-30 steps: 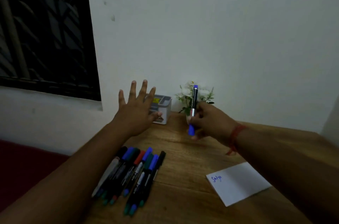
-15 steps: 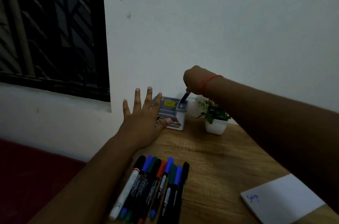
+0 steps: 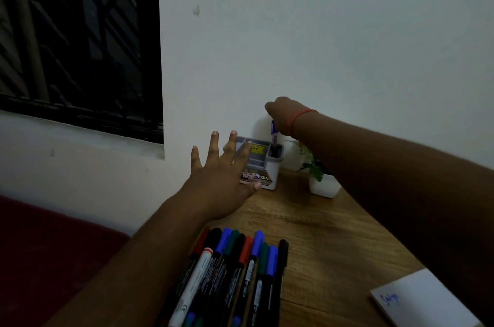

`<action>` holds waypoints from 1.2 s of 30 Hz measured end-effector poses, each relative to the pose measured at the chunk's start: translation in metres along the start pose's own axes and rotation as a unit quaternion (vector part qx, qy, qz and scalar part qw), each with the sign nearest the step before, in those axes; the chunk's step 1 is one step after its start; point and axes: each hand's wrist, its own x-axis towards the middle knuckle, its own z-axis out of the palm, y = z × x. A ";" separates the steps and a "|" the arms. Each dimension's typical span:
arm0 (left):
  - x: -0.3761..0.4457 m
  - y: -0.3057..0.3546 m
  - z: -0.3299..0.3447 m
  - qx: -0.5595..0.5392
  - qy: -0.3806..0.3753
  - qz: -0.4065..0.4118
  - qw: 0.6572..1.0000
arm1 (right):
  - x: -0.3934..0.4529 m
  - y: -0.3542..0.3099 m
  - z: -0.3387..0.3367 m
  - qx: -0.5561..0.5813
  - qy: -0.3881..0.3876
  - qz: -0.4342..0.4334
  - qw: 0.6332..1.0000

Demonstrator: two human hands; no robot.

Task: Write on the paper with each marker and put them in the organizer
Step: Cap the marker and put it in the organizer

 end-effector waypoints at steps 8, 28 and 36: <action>-0.009 0.020 -0.006 -0.086 -0.120 0.223 0.964 | -0.081 0.011 -0.022 0.036 0.179 -0.096 0.978; -0.021 0.065 -0.014 -0.069 -0.207 0.303 0.928 | -0.359 0.110 0.039 0.204 0.079 0.011 0.976; -0.026 0.065 -0.014 -0.082 -0.193 0.259 0.943 | -0.369 0.113 0.061 0.228 0.069 0.027 0.971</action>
